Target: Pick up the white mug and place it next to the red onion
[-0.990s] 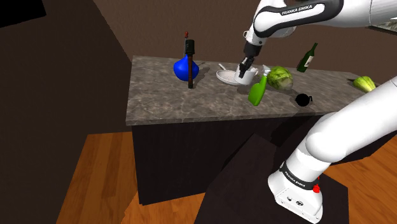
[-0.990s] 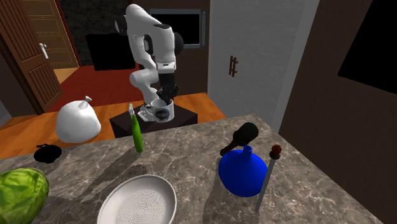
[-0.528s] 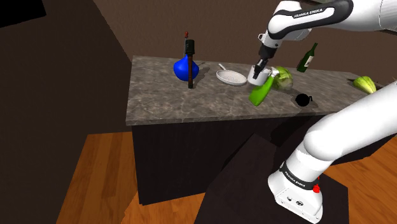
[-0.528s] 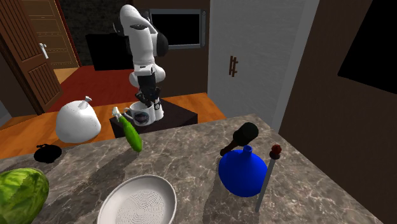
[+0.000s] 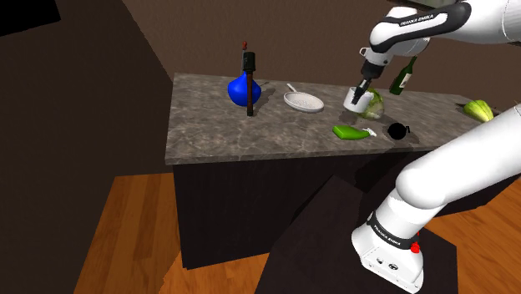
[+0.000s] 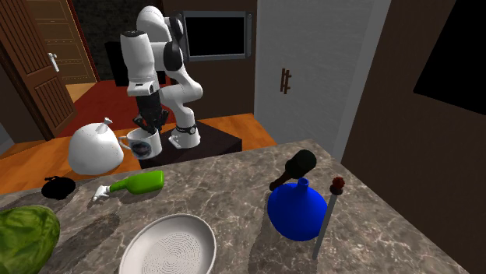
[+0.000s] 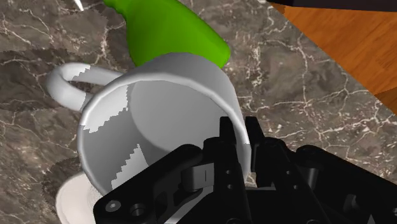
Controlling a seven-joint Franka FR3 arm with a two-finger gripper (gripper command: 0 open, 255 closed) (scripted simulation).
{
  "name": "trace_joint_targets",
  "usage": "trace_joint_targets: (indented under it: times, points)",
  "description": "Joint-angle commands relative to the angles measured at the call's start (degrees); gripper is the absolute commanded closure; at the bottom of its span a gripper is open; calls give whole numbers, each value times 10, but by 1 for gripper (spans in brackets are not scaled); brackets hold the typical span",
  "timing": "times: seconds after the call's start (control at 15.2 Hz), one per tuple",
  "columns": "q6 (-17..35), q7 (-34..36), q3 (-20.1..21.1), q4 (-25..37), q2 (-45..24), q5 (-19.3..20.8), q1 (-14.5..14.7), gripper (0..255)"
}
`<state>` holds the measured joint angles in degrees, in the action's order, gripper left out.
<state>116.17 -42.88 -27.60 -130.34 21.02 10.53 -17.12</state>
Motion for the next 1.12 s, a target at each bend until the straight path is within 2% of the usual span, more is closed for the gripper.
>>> trace_joint_targets:
  times: [0.0,0.33,0.59,0.86,1.06]
  points:
    - [-2,-33,-23,12,-7,1,-9,255]
    - [-1,-116,-83,53,-44,-10,-24,255]
    - [-2,-189,-133,97,-89,-35,-32,255]
    - [-7,-272,-184,152,-150,-81,-42,255]
    - [-16,-342,-219,201,-210,-133,-57,255]
